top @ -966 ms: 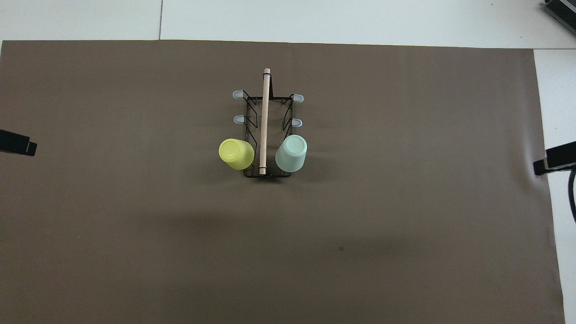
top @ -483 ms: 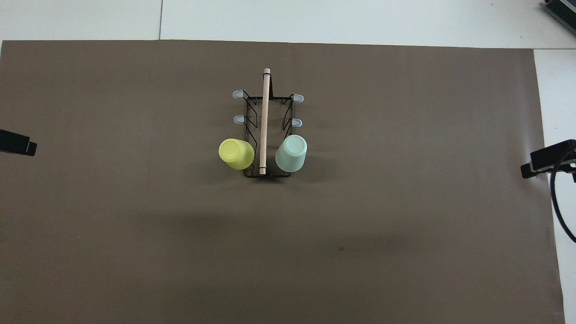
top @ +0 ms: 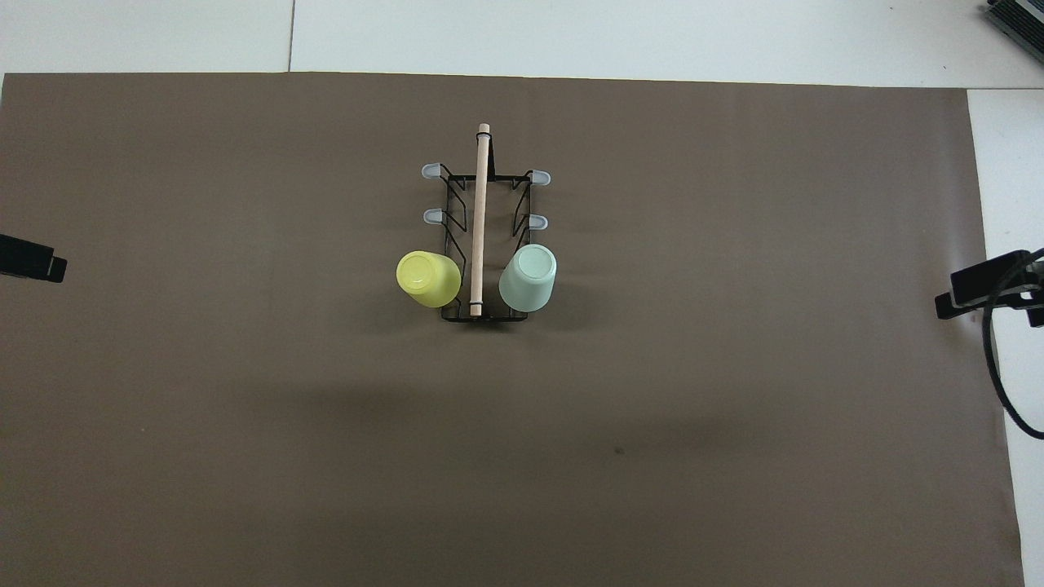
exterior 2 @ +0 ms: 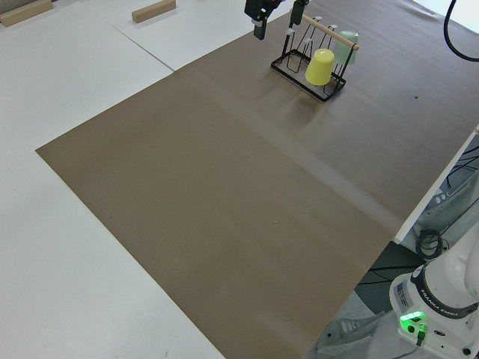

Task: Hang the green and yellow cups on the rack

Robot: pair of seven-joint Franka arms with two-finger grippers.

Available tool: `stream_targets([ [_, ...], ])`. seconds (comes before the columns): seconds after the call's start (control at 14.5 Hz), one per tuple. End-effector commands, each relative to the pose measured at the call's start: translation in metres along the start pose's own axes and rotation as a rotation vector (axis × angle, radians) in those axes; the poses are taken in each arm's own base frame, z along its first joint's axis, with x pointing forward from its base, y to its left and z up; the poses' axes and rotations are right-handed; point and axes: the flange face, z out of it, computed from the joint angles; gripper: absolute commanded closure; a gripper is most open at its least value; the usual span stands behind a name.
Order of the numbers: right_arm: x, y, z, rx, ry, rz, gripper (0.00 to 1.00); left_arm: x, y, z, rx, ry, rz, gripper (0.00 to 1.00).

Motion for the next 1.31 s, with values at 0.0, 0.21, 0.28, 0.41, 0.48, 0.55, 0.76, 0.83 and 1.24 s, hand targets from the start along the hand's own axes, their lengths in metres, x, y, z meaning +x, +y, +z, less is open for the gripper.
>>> stream_targets([
  [0.0,0.001,0.001,0.002,-0.032,0.013,-0.019,0.00,-0.007,0.003,-0.001,-0.014,-0.001,-0.006,0.00],
  [0.21,0.007,0.000,0.009,-0.037,-0.001,-0.019,0.00,-0.007,0.003,0.000,-0.015,-0.002,-0.006,0.00],
  [0.28,0.007,-0.001,0.008,-0.037,0.002,-0.021,0.00,-0.007,0.003,-0.001,-0.015,-0.002,-0.006,0.00],
  [0.41,0.006,-0.005,0.006,-0.058,0.001,-0.027,0.00,-0.007,0.003,0.000,-0.015,-0.004,-0.006,0.00],
  [0.48,0.005,-0.011,0.004,-0.073,0.001,-0.039,0.00,-0.007,0.003,-0.001,-0.015,-0.002,-0.006,0.00],
  [0.55,0.004,-0.022,0.001,-0.090,0.009,-0.060,0.00,-0.007,0.003,-0.001,-0.015,-0.002,-0.006,0.00],
  [0.76,0.006,-0.038,0.005,-0.128,0.003,-0.123,0.00,-0.007,0.003,-0.001,-0.015,-0.002,-0.006,0.00],
  [0.83,0.006,-0.037,0.005,-0.126,0.003,-0.123,0.00,-0.007,0.003,-0.001,-0.015,-0.002,-0.006,0.00],
  [1.24,0.002,-0.039,-0.001,-0.109,0.017,-0.129,0.00,-0.007,0.003,-0.001,-0.015,-0.002,-0.006,0.00],
])
